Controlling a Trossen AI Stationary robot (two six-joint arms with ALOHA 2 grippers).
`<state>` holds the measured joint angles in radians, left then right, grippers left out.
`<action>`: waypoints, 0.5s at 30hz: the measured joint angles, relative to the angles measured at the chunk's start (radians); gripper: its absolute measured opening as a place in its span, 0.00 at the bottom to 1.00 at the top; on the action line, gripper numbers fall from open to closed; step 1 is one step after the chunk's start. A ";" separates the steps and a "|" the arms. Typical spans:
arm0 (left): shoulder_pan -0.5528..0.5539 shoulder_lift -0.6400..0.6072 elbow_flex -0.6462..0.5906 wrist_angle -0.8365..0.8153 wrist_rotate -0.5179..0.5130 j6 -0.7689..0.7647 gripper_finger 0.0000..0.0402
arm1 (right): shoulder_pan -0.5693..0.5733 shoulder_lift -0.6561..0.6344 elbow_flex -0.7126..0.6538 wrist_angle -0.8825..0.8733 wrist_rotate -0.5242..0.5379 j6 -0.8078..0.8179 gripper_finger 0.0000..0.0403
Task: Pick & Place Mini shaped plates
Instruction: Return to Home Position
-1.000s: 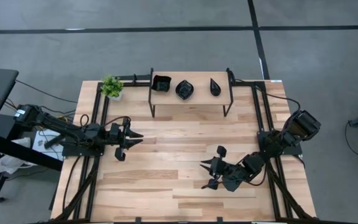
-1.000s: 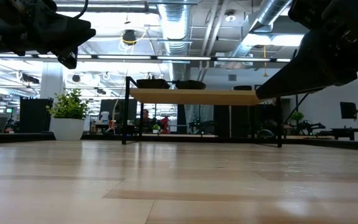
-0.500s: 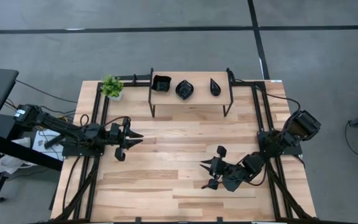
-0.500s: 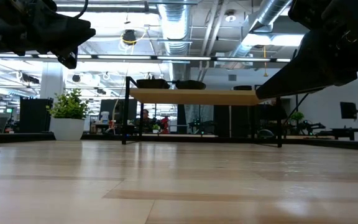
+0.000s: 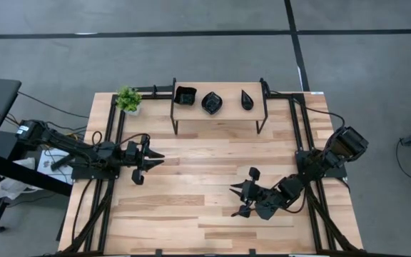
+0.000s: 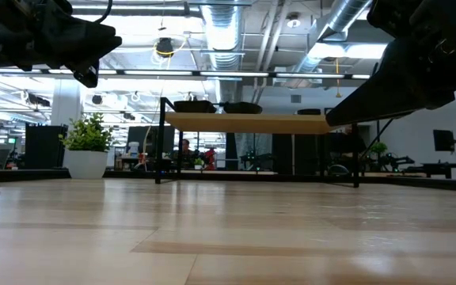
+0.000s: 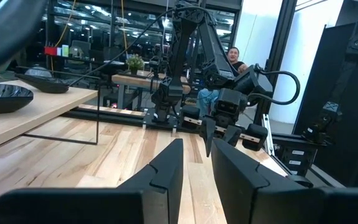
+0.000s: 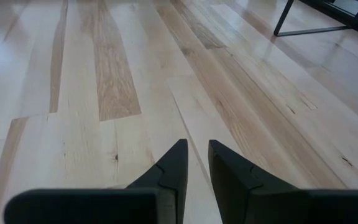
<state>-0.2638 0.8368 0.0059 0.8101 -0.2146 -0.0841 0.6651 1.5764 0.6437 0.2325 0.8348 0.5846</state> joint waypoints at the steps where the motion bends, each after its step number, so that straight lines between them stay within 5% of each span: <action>1: 0.000 0.000 0.000 0.000 0.000 0.000 0.21 | 0.000 0.000 0.000 0.000 0.000 0.000 0.15; 15: 0.000 0.000 0.000 0.000 -0.003 0.000 0.21 | -0.070 0.000 0.000 0.011 -0.001 0.015 0.15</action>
<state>-0.2638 0.8368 0.0059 0.8104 -0.2173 -0.0841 0.5956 1.5764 0.6441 0.2431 0.8343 0.6001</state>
